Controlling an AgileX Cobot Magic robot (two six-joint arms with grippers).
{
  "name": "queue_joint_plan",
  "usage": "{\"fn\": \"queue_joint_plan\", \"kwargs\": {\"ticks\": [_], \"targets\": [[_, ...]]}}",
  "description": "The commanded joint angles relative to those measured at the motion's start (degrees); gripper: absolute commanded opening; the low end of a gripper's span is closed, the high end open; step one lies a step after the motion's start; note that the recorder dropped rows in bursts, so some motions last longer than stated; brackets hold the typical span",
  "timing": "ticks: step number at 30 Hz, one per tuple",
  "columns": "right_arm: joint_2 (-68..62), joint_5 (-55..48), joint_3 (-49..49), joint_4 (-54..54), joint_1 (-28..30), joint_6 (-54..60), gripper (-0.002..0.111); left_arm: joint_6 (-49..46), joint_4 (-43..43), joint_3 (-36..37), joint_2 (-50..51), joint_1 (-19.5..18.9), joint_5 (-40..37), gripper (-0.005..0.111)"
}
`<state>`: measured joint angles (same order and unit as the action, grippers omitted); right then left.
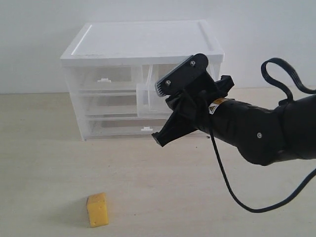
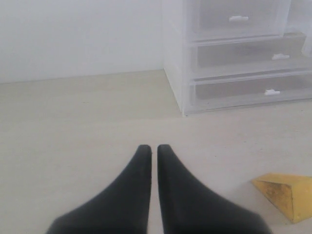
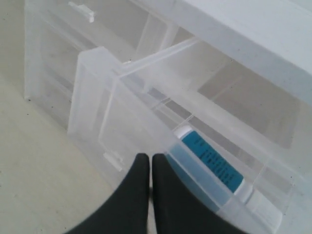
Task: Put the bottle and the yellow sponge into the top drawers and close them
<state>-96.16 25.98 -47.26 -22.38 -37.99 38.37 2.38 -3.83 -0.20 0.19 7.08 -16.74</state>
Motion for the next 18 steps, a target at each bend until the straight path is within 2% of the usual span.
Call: {"fn": "queue_joint_plan", "kwargs": {"ticks": [1,7,11,18], "targets": [[0.76,-3.79,-0.97,-2.25,3.02,-0.45,0.000,0.36,0.42,0.20,-0.19,0.28,-0.06,0.004],[10.36,-21.81,-0.97,-1.02,3.02,-0.31,0.000,0.36,0.42,0.20,-0.19,0.28,-0.06,0.004],[10.87,-31.28,-0.97,-1.02,3.02,-0.31,0.000,0.36,0.42,0.20,-0.19,0.28,-0.06,0.004],[6.92,-32.29,-6.86,-2.72,4.32,-4.90,0.000,0.36,0.42,0.20,-0.19,0.28,-0.06,0.004]]}}
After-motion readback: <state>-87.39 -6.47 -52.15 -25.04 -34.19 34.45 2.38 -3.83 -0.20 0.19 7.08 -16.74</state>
